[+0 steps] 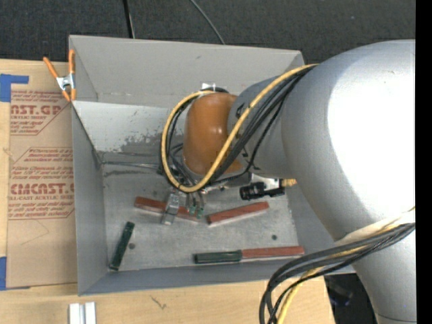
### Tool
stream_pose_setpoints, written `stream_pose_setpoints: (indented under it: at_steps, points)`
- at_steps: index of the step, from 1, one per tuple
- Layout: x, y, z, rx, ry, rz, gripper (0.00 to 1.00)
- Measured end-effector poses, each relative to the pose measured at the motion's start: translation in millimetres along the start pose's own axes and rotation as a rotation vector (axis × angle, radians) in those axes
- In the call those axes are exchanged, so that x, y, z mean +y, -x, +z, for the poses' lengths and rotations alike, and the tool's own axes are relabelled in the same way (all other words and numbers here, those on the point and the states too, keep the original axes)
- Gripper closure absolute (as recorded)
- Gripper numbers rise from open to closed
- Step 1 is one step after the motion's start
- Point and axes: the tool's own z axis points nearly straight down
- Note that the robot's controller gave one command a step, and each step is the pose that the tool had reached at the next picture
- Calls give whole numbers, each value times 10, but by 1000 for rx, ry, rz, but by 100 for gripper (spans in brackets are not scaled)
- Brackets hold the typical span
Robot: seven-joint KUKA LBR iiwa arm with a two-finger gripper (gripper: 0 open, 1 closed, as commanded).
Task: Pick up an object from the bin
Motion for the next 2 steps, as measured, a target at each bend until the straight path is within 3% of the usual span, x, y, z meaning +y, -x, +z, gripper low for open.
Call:
stream_pose_setpoints:
  at_steps: [1, 2]
  points:
    - [1, 0, 0, 0, 0, 0, 100]
    - [1, -138, -1040, -1, 1, -39, 100]
